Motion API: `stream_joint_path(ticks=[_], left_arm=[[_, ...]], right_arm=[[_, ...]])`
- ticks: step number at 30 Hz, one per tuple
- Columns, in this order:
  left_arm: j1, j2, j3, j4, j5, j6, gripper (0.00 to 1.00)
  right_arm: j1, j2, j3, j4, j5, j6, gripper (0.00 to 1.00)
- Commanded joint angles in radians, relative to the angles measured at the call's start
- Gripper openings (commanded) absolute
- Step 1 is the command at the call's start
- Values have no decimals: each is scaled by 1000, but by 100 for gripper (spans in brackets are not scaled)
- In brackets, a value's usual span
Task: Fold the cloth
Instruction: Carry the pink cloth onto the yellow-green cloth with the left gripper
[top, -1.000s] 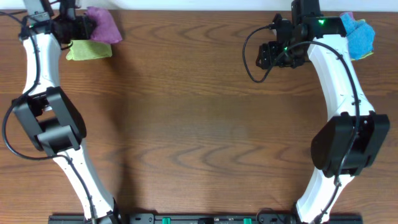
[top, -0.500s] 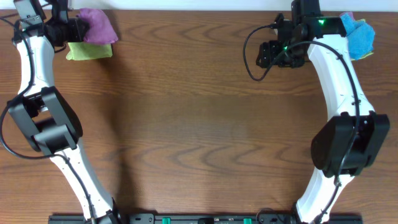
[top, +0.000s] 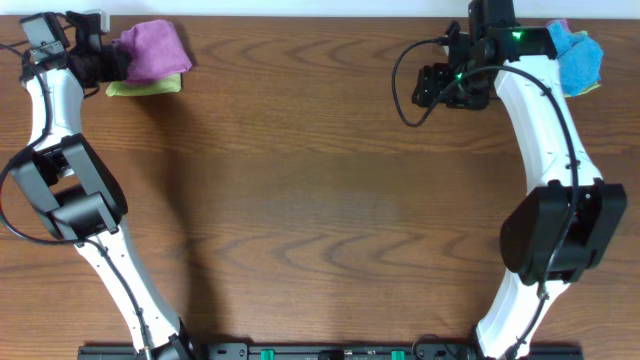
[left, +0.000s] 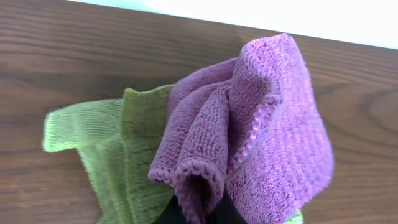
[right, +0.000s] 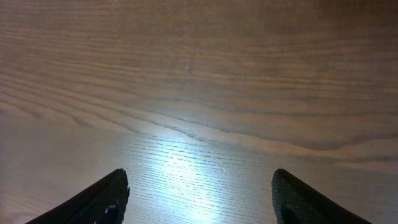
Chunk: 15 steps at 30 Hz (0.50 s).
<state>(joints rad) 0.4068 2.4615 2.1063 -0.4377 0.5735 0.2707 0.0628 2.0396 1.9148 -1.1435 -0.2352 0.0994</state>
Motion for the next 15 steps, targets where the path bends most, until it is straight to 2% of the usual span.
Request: stream_joint_path(ticks=[1,15], left_arm=[[6,19,25,18,-65,22,6],[16,19,24,17,-110,21,6]], right_arm=[[-5,-31,5,-1,-2,43,74],[-3,-31,5,0,-1,58,74]])
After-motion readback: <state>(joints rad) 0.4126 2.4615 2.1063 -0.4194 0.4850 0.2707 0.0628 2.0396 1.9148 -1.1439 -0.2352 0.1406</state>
